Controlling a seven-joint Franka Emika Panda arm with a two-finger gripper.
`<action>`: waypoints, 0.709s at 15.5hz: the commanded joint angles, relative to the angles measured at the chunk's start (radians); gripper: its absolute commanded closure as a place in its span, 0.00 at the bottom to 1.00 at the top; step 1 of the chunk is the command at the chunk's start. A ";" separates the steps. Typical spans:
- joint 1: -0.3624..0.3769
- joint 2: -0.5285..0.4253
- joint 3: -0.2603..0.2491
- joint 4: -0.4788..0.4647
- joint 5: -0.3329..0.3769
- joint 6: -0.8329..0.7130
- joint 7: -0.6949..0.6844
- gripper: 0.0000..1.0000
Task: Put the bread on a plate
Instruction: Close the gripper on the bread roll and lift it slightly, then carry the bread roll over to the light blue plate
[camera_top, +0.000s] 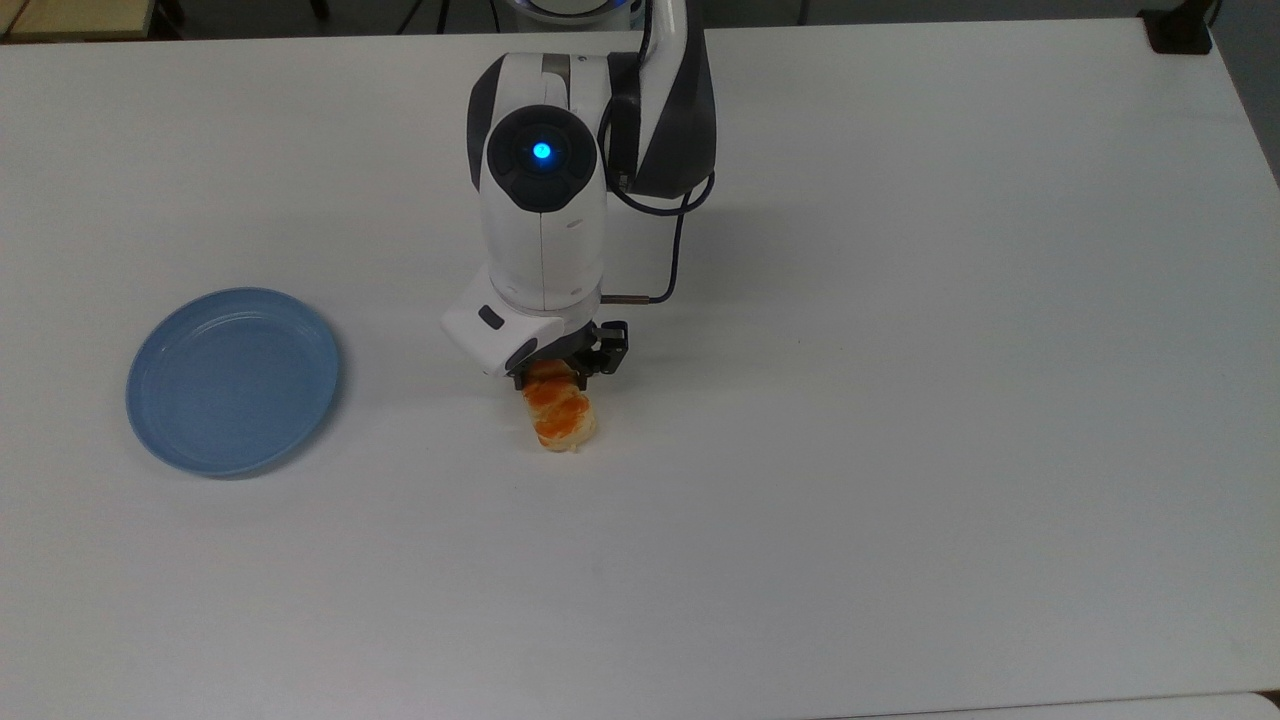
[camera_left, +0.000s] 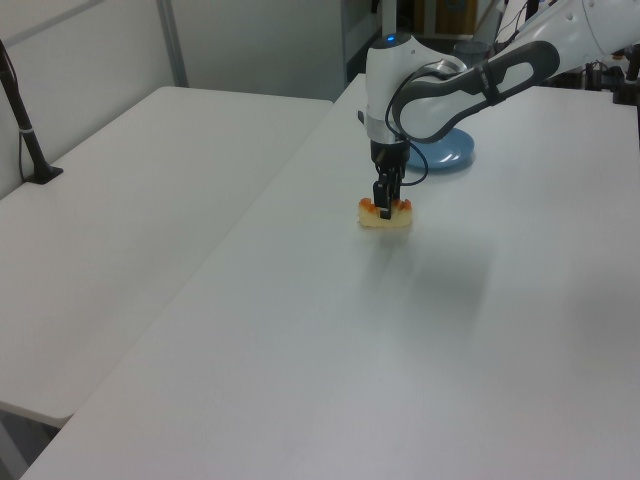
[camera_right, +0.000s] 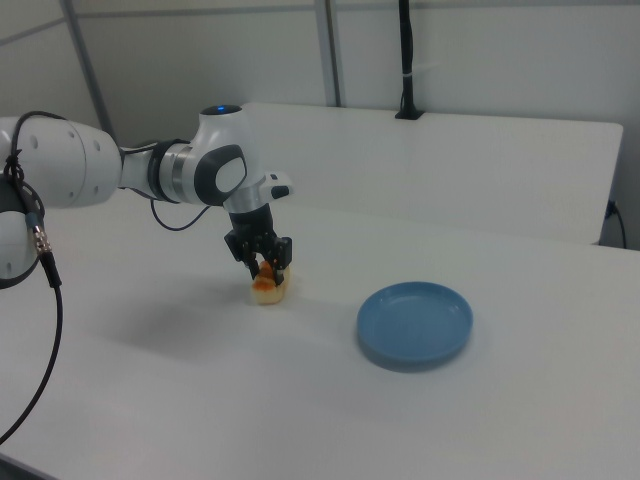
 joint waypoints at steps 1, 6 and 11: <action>0.014 -0.017 -0.011 -0.016 -0.004 -0.009 -0.009 0.68; 0.002 -0.026 -0.018 -0.005 -0.005 -0.012 -0.015 0.66; -0.017 -0.064 -0.165 0.051 -0.027 -0.021 -0.112 0.64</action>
